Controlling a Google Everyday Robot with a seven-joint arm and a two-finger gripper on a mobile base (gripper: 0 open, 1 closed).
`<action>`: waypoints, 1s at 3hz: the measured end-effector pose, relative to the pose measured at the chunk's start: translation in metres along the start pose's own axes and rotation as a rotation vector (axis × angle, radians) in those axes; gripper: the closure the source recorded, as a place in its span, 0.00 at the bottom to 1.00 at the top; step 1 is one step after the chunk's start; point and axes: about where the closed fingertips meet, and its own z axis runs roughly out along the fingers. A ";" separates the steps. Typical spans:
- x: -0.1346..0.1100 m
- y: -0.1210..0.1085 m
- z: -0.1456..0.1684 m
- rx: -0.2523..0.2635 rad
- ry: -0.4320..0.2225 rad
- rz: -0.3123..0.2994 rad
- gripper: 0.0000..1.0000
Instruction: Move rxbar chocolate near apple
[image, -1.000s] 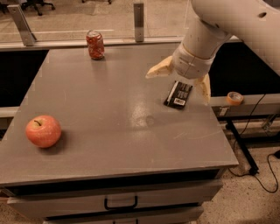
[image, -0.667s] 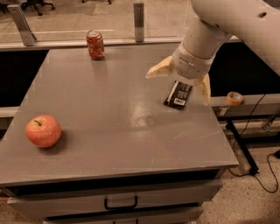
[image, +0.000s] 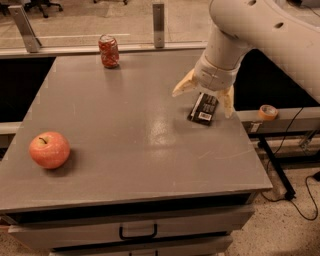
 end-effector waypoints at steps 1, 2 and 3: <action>0.013 0.007 0.016 -0.037 0.001 0.002 0.22; 0.018 0.013 0.031 -0.050 -0.019 0.005 0.38; 0.019 0.011 0.023 -0.050 -0.019 0.005 0.58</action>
Offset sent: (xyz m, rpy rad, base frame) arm 0.0254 -0.0234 -0.0543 -0.0424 0.0802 -0.0081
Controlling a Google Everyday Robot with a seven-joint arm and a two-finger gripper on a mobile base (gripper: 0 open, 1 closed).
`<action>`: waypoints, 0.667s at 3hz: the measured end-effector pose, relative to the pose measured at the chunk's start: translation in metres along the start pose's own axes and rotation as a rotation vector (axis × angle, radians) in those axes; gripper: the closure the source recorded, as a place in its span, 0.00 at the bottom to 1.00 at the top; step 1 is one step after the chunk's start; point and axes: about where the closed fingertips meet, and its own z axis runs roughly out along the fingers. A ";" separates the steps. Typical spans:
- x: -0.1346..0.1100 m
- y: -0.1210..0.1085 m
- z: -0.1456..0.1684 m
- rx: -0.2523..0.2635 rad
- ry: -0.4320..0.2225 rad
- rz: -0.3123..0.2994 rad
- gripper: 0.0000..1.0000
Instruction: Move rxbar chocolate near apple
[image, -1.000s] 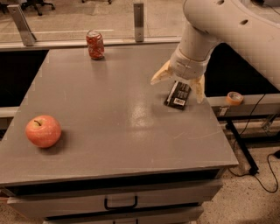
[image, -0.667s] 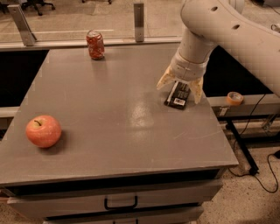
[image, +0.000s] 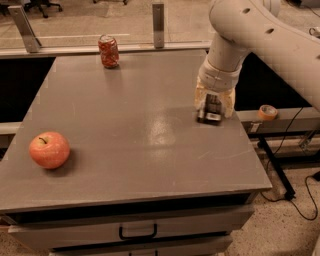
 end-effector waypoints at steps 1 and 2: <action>0.001 -0.001 -0.005 0.000 0.000 0.000 0.82; -0.010 -0.029 -0.028 0.031 -0.001 -0.031 1.00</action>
Offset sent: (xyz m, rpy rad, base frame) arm -0.0112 0.0690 0.0768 0.0609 -0.0326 0.0882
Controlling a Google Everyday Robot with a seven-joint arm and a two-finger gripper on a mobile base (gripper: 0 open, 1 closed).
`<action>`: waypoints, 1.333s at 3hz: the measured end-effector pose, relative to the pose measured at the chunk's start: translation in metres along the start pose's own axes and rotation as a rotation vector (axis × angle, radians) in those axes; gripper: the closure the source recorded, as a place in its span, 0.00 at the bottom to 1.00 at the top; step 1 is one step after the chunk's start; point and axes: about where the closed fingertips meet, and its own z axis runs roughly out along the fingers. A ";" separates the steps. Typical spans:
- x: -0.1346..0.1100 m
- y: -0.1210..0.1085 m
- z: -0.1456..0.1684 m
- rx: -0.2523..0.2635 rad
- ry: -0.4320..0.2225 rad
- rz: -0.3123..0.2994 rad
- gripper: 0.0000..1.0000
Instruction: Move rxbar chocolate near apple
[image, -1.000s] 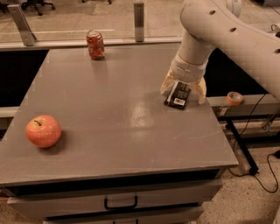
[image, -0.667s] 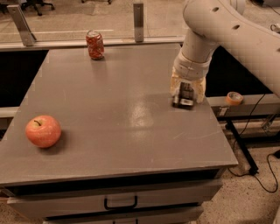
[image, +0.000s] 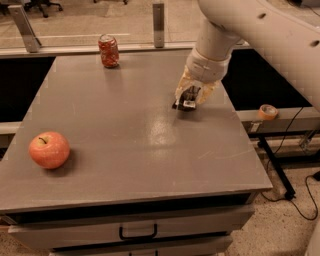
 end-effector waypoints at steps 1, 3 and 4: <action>-0.014 -0.044 -0.029 0.111 -0.036 -0.075 1.00; -0.014 -0.050 -0.033 0.137 -0.038 -0.076 1.00; -0.045 -0.080 -0.029 0.165 -0.057 -0.143 1.00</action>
Offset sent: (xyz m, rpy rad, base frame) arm -0.0035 0.0354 0.0304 0.0852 -0.0142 0.0790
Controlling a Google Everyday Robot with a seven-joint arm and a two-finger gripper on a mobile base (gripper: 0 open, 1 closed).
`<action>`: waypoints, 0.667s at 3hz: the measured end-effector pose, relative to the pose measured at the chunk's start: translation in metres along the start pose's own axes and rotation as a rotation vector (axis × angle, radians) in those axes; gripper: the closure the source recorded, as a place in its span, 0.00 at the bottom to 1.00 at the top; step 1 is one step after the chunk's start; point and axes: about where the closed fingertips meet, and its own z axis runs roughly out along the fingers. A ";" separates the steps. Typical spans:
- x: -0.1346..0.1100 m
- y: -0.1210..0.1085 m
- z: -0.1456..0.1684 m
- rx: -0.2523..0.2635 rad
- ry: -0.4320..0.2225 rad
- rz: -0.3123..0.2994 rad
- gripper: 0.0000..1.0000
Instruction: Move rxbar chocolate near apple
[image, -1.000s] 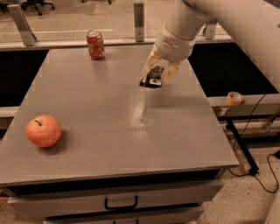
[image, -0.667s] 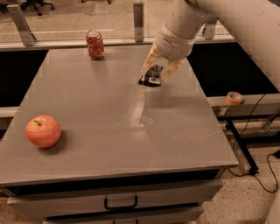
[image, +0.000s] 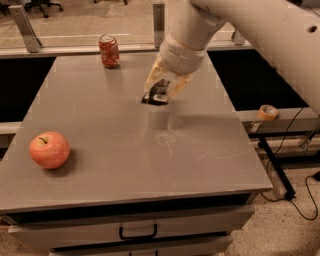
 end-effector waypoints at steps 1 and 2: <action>-0.037 -0.043 0.030 0.043 -0.070 -0.089 1.00; -0.062 -0.083 0.045 0.095 -0.110 -0.182 1.00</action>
Offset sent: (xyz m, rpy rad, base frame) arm -0.0590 0.1550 -0.0201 0.1300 0.0218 0.3374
